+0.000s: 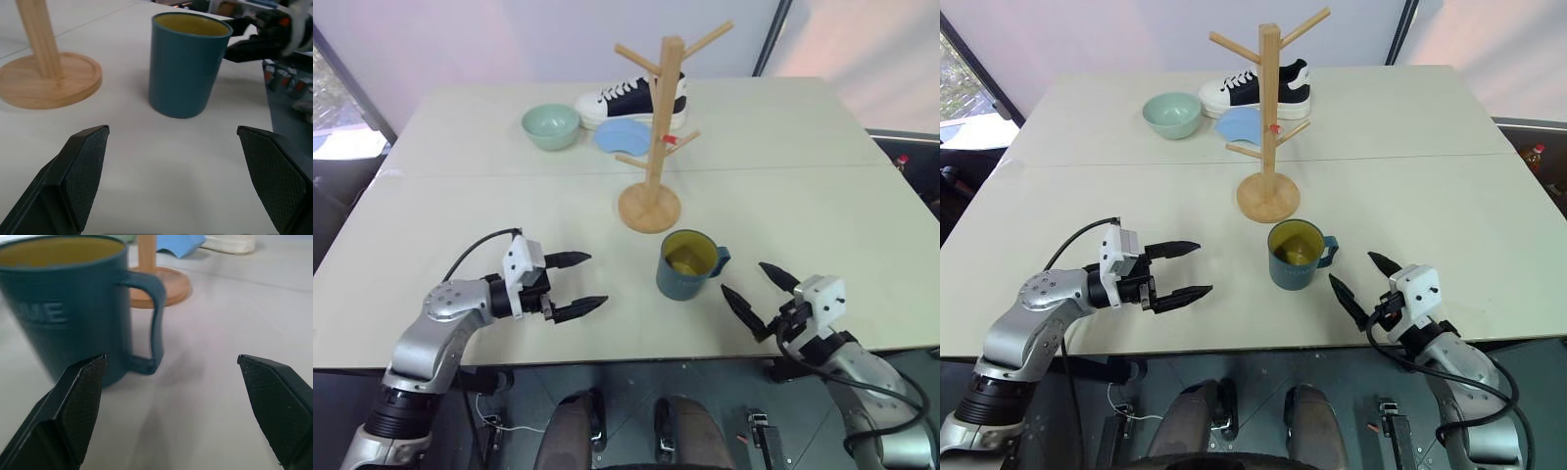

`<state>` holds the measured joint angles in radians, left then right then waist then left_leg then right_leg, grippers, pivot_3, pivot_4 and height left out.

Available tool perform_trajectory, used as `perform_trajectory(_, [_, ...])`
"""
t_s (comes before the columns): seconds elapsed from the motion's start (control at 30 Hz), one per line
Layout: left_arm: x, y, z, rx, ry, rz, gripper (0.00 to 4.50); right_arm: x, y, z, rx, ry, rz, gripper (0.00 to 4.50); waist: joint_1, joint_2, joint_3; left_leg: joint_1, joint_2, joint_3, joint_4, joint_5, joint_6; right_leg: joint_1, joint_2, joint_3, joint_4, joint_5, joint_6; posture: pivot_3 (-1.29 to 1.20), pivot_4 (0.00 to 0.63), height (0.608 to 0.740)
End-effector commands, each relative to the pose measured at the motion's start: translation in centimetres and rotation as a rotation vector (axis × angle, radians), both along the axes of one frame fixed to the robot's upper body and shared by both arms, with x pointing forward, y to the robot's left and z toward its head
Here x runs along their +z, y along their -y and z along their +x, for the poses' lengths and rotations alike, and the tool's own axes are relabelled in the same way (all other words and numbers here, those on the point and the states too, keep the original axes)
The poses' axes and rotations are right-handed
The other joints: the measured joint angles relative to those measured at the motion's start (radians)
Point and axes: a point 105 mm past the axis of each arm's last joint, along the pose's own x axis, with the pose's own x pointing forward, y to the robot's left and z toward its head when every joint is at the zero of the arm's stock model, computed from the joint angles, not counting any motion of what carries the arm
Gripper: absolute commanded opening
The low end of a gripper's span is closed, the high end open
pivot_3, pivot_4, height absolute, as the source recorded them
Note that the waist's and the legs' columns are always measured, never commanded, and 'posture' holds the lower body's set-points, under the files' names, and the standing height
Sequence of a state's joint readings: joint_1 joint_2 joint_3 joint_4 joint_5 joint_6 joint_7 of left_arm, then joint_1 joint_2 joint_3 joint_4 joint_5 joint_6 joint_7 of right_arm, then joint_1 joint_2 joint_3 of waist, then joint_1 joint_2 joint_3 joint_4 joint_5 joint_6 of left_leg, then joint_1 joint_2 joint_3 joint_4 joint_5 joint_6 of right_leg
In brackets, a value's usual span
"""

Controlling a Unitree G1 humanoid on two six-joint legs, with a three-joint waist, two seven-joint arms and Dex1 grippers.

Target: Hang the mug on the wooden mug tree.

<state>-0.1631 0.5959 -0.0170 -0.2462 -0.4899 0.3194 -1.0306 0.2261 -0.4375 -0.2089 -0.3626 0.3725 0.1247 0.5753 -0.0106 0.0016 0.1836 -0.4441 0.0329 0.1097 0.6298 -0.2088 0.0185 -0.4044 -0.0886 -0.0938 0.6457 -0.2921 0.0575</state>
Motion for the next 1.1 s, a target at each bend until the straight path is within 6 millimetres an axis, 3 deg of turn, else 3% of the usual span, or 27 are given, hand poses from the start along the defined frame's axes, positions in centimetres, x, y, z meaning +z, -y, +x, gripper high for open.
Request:
perform_trajectory(0.03, [1.5, 0.7, -0.7, -0.04, 0.057, -0.001, 4.5, 0.6, 0.0, 1.1, -0.015, 0.045, 0.015, 4.44, -0.001, 0.0, 0.0, 0.0, 0.0, 0.0, 0.0, 0.0, 0.0, 0.002, 0.0, 0.0, 0.001, 0.0, 0.0, 0.0, 0.15, 0.73])
perform_trajectory(1.03, [0.5, 0.0, -1.1, 0.021, 0.068, 0.012, 4.5, -0.5, -2.0, 4.5, 0.037, 0.061, 0.048, 4.44, -0.001, 0.0, 0.0, 0.001, 0.0, 0.0, 0.003, 0.002, 0.002, 0.004, 0.002, -0.001, 0.004, 0.002, 0.004, 0.0, 0.15, 0.73])
perform_trajectory(1.1, [0.5, -0.1, -1.1, 0.026, 0.069, 0.014, 4.5, -0.4, -2.3, 4.7, 0.051, 0.062, 0.062, 3.92, -0.001, 0.0, 0.0, 0.001, 0.0, 0.0, 0.003, 0.002, 0.002, 0.004, 0.002, -0.001, 0.005, 0.002, 0.004, 0.0, 0.15, 0.73])
